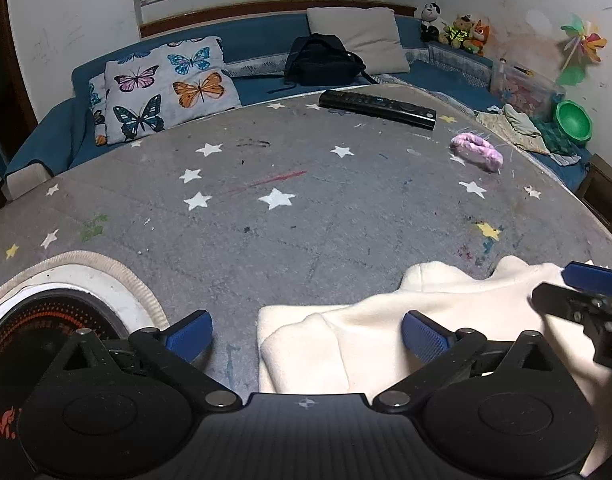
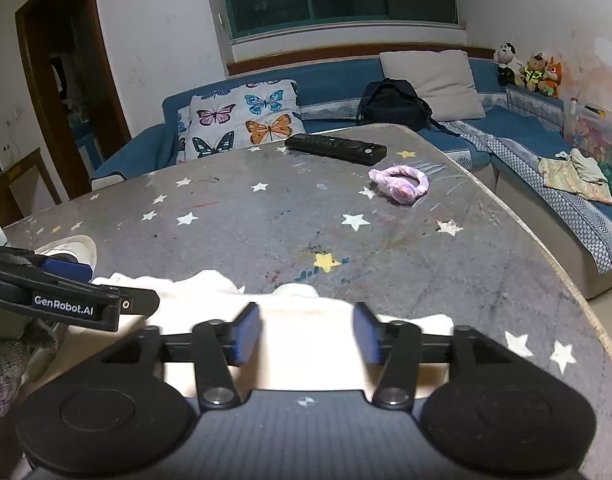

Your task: Fold clothes

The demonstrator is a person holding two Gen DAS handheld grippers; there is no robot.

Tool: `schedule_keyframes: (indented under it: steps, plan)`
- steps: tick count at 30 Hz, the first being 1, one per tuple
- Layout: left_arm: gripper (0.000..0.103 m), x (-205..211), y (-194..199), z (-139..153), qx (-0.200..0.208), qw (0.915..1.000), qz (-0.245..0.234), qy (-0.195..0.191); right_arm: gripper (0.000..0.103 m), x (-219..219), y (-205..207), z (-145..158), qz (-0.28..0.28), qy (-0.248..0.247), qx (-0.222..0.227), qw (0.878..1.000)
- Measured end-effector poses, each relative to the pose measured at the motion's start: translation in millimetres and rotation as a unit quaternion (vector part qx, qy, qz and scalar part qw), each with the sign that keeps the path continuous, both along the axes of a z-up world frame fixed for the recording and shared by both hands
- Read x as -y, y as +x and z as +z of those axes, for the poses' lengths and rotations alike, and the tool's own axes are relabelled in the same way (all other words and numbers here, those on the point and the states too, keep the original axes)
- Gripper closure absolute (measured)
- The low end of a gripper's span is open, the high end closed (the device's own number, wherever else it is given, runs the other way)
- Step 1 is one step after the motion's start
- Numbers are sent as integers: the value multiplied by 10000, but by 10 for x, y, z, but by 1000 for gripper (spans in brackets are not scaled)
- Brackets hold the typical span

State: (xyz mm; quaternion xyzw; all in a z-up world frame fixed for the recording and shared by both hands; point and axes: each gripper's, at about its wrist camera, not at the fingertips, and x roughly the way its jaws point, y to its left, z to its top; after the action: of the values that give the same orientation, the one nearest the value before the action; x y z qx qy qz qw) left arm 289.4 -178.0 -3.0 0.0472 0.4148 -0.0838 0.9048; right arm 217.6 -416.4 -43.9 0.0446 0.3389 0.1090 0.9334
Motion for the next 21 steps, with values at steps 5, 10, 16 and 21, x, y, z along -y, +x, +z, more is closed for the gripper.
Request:
schedule_keyframes:
  steps: [5, 10, 16, 21]
  plan:
    - [0, -36, -71, 17, -2, 10000, 15, -8, 28, -60, -143, 35, 121, -113, 64, 9998]
    - [0, -84, -147, 24, -9, 10000, 55, -4, 18, -106, -284, 60, 247, -143, 60, 9996]
    - [0, -196, -253, 8, 1, 9999, 162, -3, 16, -129, -491, 30, 407, -99, -7, 9991]
    - [0, -296, -342, 8, 47, 9997, 208, -81, 11, -132, -689, 11, 424, -195, 56, 9989]
